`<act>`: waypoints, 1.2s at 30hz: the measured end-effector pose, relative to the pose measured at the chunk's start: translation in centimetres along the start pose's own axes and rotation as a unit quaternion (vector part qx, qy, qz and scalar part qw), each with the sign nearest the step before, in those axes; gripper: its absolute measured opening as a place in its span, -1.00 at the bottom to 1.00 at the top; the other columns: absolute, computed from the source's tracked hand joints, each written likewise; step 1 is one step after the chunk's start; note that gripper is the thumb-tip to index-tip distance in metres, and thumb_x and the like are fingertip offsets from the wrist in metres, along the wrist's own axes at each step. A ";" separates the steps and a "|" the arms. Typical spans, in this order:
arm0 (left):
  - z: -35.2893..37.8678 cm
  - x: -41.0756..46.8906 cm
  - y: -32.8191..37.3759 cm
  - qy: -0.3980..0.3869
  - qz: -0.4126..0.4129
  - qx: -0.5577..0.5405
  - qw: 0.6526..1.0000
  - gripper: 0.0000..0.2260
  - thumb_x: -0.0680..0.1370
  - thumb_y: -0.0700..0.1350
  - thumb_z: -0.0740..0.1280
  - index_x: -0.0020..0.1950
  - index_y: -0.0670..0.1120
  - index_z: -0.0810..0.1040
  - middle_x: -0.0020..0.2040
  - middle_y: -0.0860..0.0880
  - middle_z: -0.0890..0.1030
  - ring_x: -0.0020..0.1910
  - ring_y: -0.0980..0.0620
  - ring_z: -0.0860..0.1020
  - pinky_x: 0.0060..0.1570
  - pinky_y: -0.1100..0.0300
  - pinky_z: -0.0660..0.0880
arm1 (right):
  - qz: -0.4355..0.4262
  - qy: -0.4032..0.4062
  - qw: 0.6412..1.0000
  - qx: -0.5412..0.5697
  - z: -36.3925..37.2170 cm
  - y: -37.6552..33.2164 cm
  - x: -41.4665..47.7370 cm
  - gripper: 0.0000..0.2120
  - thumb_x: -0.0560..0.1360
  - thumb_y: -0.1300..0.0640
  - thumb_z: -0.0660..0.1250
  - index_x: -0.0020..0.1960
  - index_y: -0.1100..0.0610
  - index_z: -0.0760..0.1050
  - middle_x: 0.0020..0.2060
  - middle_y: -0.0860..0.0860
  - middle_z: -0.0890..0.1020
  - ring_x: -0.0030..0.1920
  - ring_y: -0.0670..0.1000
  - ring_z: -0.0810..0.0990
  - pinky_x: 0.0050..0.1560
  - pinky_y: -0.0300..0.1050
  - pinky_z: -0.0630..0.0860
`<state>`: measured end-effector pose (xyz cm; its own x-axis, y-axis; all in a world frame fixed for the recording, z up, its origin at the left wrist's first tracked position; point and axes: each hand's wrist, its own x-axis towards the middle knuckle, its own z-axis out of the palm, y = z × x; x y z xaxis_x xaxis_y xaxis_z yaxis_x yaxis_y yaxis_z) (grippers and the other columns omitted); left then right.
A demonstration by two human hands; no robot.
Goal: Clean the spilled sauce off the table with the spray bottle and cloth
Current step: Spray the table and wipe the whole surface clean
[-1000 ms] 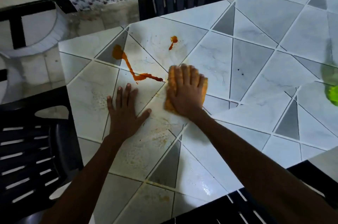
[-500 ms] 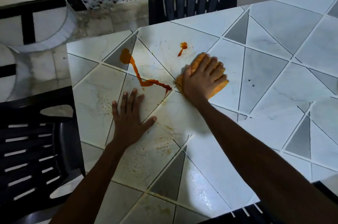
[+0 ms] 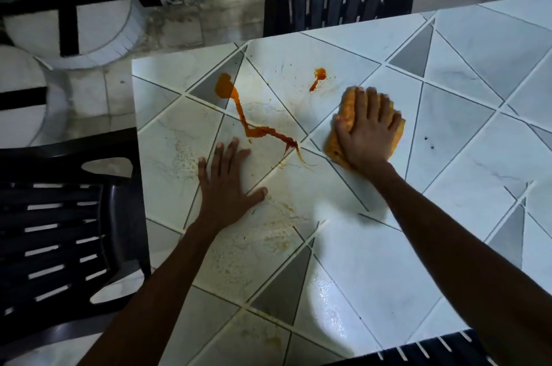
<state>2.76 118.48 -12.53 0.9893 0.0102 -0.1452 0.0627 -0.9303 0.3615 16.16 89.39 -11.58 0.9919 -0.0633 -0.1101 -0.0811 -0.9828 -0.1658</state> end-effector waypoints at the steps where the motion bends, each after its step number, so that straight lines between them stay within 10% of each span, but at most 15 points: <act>1: 0.0 0.0 -0.1 0.002 0.000 0.000 1.000 -0.17 0.36 0.43 0.21 0.53 0.08 0.18 0.62 0.07 0.00 0.59 0.00 -0.13 0.47 -0.27 -0.13 | 0.031 -0.004 0.999 0.012 0.4 -2.2 0.2 -0.25 0.59 -0.37 -0.06 0.64 0.01 -0.03 0.63 0.07 0.07 0.61 0.24 -0.01 0.53 0.38 -0.06; 12: 0.1 0.2 0.1 -0.004 -0.009 -0.007 1.000 -0.14 0.31 0.45 0.22 0.52 0.11 0.16 0.61 0.09 0.00 0.59 -0.01 -0.11 0.46 -0.27 -0.12 | -0.363 -0.048 0.930 -0.033 1.7 -1.8 -9.8 -0.27 0.57 -0.34 0.00 0.64 -0.02 0.06 0.63 0.02 0.07 0.63 0.14 -0.05 0.52 0.33 0.02; 20: 0.0 0.3 -0.2 -0.003 -0.006 -0.023 1.000 -0.15 0.30 0.41 0.26 0.52 0.12 0.17 0.61 0.10 -0.02 0.59 0.02 -0.16 0.47 -0.24 -0.18 | 0.045 -0.015 0.999 0.012 0.8 -5.5 0.0 -0.23 0.57 -0.35 -0.06 0.64 0.06 -0.02 0.62 0.13 0.06 0.61 0.28 -0.03 0.51 0.42 -0.08; 31: -0.2 0.3 0.1 -0.012 -0.006 -0.023 1.000 -0.16 0.32 0.43 0.24 0.52 0.13 0.17 0.62 0.11 -0.04 0.59 0.02 -0.17 0.47 -0.25 -0.17 | -0.353 -0.046 0.933 -0.046 1.4 -2.0 -9.5 -0.27 0.57 -0.32 0.03 0.64 -0.01 0.05 0.63 0.03 0.08 0.63 0.14 -0.04 0.52 0.33 0.02; 36: -0.2 0.5 -0.1 -0.010 -0.003 -0.022 1.000 -0.16 0.32 0.43 0.24 0.53 0.12 0.18 0.62 0.12 -0.05 0.59 0.02 -0.18 0.47 -0.24 -0.17 | -0.081 -0.021 0.996 -0.042 0.2 -0.5 -2.8 -0.27 0.58 -0.35 -0.06 0.64 -0.04 -0.04 0.64 0.01 0.03 0.62 0.19 -0.04 0.54 0.36 -0.06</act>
<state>3.26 118.64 -12.48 0.9860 0.0081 -0.1668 0.0752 -0.9133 0.4004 13.39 90.09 -11.37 0.9861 0.1038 -0.1297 0.0908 -0.9906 -0.1020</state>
